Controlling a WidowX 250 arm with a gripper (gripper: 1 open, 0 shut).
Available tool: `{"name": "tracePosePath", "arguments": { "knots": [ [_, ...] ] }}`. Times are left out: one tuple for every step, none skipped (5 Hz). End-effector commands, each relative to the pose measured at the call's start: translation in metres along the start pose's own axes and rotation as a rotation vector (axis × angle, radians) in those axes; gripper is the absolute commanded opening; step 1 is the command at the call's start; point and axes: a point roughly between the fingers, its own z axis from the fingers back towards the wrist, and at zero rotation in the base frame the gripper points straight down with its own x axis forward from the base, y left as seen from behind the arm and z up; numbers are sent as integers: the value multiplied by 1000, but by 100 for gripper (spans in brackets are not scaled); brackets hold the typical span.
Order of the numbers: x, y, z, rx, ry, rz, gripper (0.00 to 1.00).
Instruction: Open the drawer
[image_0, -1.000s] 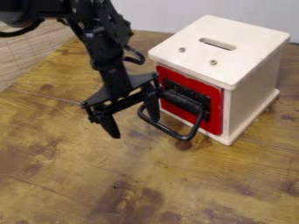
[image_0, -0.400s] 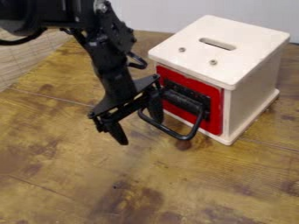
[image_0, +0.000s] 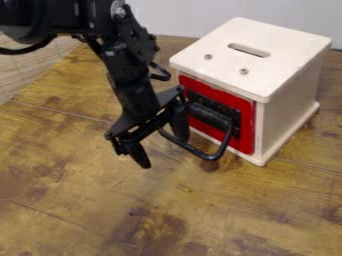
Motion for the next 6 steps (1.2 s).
{"name": "tracePosePath", "arguments": {
  "knots": [
    [-4,-6,5,-19,-9,9,100],
    [-4,-4,1,-13,-25,29,100],
    [-5,-2,-4,-6,-41,47,100],
    [-3,-2,-7,-2,-57,64,100],
    [-2,0,-11,4,-74,79,100],
    [-1,2,-14,8,-91,97,100]
  ]
}}
